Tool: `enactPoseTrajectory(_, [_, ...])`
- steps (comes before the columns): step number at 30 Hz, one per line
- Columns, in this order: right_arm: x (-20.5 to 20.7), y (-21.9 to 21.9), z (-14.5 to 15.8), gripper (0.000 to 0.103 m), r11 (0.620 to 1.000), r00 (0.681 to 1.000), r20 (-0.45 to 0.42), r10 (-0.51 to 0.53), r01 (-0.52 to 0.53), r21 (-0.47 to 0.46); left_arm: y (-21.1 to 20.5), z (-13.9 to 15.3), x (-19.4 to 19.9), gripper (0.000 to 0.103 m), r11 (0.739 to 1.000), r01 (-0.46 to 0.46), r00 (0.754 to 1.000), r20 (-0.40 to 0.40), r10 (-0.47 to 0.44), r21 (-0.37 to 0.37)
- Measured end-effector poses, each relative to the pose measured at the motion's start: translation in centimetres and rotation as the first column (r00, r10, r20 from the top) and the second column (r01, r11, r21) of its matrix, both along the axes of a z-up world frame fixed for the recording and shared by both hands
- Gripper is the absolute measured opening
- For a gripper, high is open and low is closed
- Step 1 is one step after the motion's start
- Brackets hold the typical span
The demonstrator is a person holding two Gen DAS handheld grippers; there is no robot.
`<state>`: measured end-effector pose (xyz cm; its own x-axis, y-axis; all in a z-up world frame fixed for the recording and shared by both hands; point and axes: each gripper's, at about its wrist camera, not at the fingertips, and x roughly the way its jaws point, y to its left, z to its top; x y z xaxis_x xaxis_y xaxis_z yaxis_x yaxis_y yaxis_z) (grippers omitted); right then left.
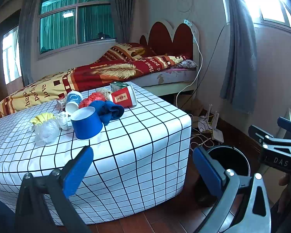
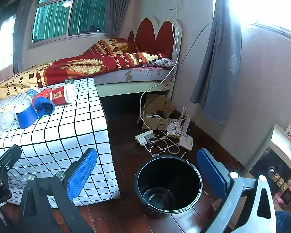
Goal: Collect trash
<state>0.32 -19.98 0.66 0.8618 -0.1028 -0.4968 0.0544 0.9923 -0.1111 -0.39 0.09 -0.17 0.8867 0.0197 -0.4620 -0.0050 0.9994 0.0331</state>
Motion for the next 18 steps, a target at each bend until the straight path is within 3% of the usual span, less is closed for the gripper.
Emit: enactPoseTrajectory(18, [0.19, 0.19, 0.24, 0.103, 1.0, 1.0, 0.001, -0.001, 0.001, 0.0, 0.03, -0.08, -0.01, 0.103, 1.0, 0.0, 1.0, -0.004, 0.0, 0.001])
